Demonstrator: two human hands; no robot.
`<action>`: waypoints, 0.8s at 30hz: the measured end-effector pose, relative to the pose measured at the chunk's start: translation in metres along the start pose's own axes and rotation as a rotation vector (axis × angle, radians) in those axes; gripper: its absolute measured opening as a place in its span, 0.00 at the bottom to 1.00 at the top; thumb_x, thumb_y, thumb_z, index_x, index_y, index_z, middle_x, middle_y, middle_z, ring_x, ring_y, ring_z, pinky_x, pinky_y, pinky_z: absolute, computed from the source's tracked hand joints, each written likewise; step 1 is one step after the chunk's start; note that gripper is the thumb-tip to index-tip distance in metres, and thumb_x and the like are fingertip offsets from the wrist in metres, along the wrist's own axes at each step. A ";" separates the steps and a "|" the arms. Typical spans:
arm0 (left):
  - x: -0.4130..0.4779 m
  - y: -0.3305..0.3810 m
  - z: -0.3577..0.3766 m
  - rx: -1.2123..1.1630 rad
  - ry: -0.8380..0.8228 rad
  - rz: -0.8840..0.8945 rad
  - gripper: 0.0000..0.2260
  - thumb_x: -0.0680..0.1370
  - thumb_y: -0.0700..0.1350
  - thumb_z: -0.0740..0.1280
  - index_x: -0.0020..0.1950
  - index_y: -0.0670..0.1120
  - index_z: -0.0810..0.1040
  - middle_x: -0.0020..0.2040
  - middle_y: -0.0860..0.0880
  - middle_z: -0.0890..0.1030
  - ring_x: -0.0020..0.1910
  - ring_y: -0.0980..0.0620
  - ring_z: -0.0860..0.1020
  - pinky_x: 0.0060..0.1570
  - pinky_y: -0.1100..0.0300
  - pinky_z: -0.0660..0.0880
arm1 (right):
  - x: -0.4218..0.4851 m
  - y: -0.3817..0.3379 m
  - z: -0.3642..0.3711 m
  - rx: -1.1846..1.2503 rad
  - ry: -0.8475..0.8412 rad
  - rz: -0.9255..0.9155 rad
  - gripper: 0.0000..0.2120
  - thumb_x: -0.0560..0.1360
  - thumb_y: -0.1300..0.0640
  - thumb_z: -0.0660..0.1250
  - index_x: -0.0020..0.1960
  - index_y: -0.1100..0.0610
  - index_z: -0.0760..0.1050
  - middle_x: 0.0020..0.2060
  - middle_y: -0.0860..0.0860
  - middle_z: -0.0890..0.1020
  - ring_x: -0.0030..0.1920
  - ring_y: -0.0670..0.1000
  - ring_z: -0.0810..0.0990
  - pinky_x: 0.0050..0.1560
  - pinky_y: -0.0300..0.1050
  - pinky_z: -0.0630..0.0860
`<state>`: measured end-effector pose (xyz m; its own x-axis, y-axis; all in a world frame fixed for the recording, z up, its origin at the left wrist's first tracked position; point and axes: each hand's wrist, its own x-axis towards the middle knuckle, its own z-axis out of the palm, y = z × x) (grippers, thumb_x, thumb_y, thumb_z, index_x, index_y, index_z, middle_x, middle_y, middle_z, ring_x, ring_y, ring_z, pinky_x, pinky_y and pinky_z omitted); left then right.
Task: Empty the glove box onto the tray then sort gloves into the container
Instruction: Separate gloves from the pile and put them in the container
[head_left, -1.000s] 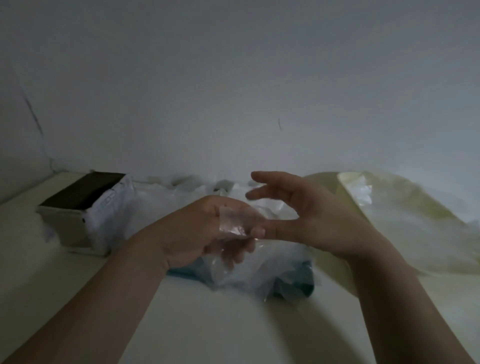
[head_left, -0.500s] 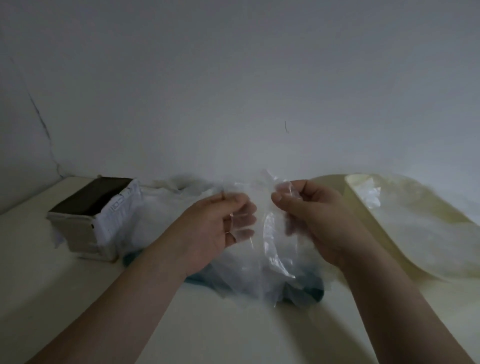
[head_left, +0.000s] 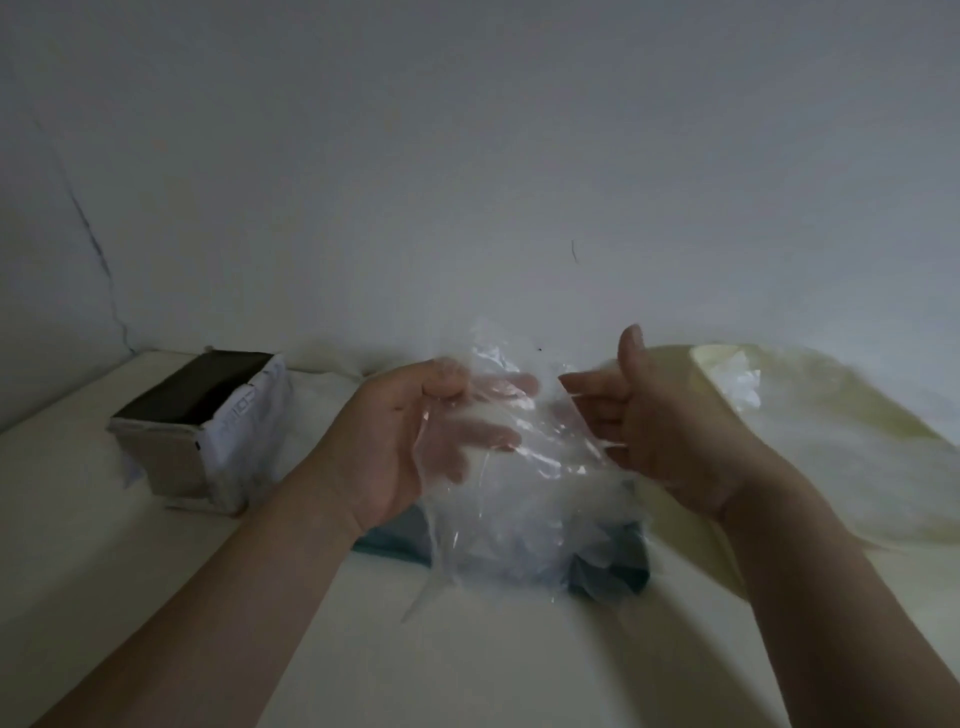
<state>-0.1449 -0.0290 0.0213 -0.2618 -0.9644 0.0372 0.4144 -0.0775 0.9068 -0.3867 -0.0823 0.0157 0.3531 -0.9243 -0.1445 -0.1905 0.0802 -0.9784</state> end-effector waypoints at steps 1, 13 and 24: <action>0.001 -0.002 0.001 -0.007 -0.006 -0.003 0.12 0.76 0.44 0.63 0.35 0.49 0.82 0.62 0.40 0.84 0.37 0.46 0.85 0.23 0.64 0.70 | -0.001 0.002 0.002 0.051 -0.118 0.014 0.45 0.61 0.19 0.66 0.64 0.51 0.82 0.57 0.50 0.87 0.57 0.50 0.85 0.56 0.47 0.79; 0.026 -0.050 -0.043 1.488 0.053 0.324 0.09 0.82 0.43 0.62 0.55 0.50 0.82 0.53 0.54 0.82 0.52 0.55 0.79 0.54 0.61 0.73 | 0.001 0.007 0.012 0.281 -0.087 -0.187 0.05 0.71 0.60 0.77 0.47 0.54 0.86 0.32 0.57 0.75 0.34 0.51 0.67 0.34 0.46 0.56; 0.031 -0.039 -0.046 1.395 0.111 0.424 0.05 0.78 0.44 0.73 0.50 0.51 0.88 0.49 0.56 0.86 0.52 0.56 0.82 0.54 0.65 0.74 | -0.027 -0.020 0.018 -0.554 -0.281 -0.315 0.05 0.79 0.62 0.72 0.47 0.57 0.86 0.38 0.53 0.87 0.39 0.50 0.85 0.45 0.44 0.80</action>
<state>-0.1287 -0.0676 -0.0320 -0.2440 -0.8713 0.4258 -0.7384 0.4516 0.5008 -0.3758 -0.0521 0.0361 0.6778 -0.7347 0.0278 -0.4532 -0.4472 -0.7712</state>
